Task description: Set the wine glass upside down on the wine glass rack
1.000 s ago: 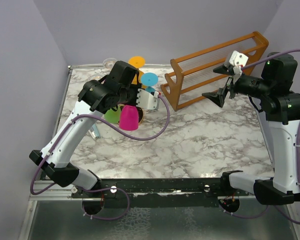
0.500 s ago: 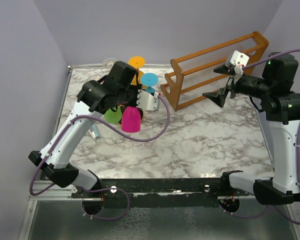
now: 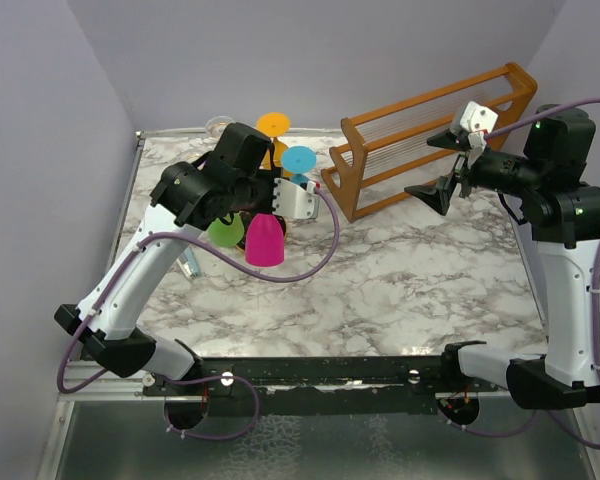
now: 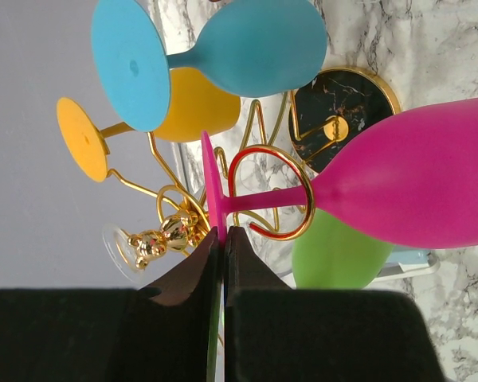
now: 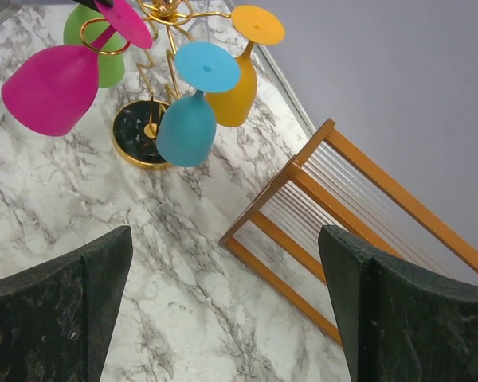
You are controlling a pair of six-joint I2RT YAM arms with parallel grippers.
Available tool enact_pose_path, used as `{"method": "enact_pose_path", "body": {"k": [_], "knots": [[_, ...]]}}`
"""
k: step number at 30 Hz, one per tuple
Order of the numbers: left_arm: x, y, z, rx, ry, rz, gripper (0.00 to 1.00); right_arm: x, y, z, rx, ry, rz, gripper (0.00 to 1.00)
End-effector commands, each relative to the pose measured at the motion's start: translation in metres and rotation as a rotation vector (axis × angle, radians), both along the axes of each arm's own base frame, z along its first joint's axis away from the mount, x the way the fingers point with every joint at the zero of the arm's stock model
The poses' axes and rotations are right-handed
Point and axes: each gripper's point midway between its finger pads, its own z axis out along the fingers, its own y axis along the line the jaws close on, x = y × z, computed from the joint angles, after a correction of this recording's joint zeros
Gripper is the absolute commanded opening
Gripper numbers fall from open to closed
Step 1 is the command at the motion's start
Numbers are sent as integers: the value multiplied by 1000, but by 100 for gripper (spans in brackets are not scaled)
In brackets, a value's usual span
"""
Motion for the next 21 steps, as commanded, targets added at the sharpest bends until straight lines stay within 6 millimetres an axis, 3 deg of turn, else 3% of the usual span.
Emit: {"method": "enact_pose_path", "body": {"k": [1, 21], "knots": [[-11, -1, 2, -38, 18, -7, 4, -3, 1, 2, 10, -8, 19, 100], [-12, -6, 15, -21, -27, -55, 4, -4, 0, 0, 11, -6, 19, 100]]}}
